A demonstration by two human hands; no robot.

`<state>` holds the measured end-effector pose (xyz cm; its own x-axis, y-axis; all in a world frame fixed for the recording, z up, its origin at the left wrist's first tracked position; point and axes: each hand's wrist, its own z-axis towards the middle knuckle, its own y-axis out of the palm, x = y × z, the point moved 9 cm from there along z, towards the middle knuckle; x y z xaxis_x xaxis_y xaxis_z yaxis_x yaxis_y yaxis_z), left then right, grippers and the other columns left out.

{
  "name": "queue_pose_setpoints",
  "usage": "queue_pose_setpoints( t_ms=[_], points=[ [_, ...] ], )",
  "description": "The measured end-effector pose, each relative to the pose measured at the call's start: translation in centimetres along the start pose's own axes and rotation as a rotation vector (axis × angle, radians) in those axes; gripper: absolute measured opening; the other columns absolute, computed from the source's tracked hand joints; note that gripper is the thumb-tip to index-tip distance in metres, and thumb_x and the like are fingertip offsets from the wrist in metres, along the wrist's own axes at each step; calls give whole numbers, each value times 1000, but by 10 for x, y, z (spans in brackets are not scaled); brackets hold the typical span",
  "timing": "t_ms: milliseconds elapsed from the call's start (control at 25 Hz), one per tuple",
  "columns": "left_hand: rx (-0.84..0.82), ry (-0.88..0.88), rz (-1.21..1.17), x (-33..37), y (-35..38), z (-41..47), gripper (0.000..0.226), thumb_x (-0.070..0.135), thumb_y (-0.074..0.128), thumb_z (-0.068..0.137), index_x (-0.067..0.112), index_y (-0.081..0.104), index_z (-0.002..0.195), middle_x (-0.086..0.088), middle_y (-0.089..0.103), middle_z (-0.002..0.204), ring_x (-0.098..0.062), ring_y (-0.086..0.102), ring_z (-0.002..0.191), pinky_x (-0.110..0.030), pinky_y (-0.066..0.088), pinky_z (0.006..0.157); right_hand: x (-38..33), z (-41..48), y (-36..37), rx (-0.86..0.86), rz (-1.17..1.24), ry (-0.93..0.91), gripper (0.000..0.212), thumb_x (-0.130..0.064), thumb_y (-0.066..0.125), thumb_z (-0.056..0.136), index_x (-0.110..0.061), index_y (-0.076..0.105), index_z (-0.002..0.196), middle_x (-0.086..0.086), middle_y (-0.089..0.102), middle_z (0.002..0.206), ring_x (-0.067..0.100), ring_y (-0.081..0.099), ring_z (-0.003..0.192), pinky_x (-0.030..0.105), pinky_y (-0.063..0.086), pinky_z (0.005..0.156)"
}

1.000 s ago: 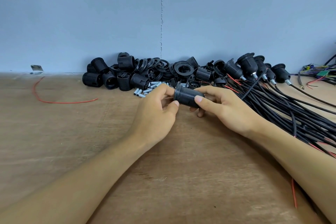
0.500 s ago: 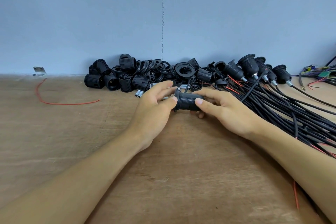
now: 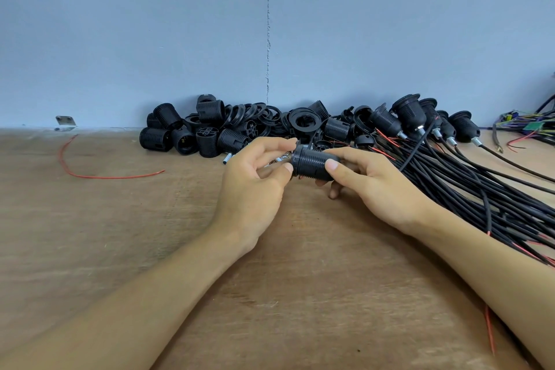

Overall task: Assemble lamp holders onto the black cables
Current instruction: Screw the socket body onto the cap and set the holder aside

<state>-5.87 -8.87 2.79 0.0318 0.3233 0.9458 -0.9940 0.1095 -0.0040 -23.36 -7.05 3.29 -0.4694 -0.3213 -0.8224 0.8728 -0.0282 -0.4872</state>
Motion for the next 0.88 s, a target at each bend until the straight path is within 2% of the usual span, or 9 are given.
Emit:
queue_pose_setpoints(
  t_ms=[120, 200, 320, 400, 720, 800, 880],
  points=[
    [16, -28, -49, -1, -2, 1, 33, -6, 59, 95, 24, 73, 101, 5, 78, 103, -14, 73, 101, -46, 60, 93, -1, -1, 0, -6, -29, -8, 26, -38, 53, 98, -29, 68, 117, 5, 75, 90, 17, 68, 79, 51, 51, 97],
    [32, -55, -71, -3, -3, 2, 32, -3, 60, 96, 26, 73, 103, 10, 77, 103, -14, 73, 102, -49, 60, 91, -2, -1, 2, -19, -65, -21, 21, -33, 54, 102, -28, 68, 117, 5, 74, 90, 18, 68, 80, 52, 50, 96],
    [36, -108, -87, -6, -2, 3, 35, -1, 62, 96, 31, 73, 105, 22, 74, 93, -14, 72, 103, -47, 59, 94, -3, -1, 3, -27, -111, -35, 21, -28, 55, 103, -27, 67, 120, 6, 73, 91, 18, 68, 82, 52, 50, 94],
    [27, -144, -99, -9, -1, 1, 35, -2, 63, 95, 29, 75, 104, 23, 73, 84, -14, 71, 100, -44, 60, 93, -4, -2, 3, -29, -122, -36, 21, -29, 55, 103, -28, 67, 121, 5, 73, 91, 18, 68, 82, 50, 50, 93],
    [22, -223, -226, -15, 1, 1, 22, -7, 64, 92, 12, 73, 99, -8, 76, 106, -23, 73, 104, -49, 58, 97, -4, -2, 4, -26, -118, -45, 21, -31, 56, 102, -30, 67, 120, 5, 72, 91, 19, 68, 82, 50, 51, 92],
    [15, -232, -289, -14, 4, 1, 12, 0, 65, 95, 10, 70, 92, -9, 77, 104, -23, 74, 99, -48, 58, 97, -4, -2, 4, -24, -109, -53, 20, -30, 56, 103, -29, 67, 119, 4, 72, 91, 17, 68, 80, 48, 52, 92],
    [25, -242, -330, -16, 5, 1, 10, 2, 65, 96, 9, 68, 89, -8, 78, 106, -22, 75, 99, -47, 58, 96, -5, -2, 3, -17, -109, -57, 21, -30, 56, 103, -28, 67, 120, 3, 73, 91, 16, 68, 79, 46, 52, 91]
  ],
)
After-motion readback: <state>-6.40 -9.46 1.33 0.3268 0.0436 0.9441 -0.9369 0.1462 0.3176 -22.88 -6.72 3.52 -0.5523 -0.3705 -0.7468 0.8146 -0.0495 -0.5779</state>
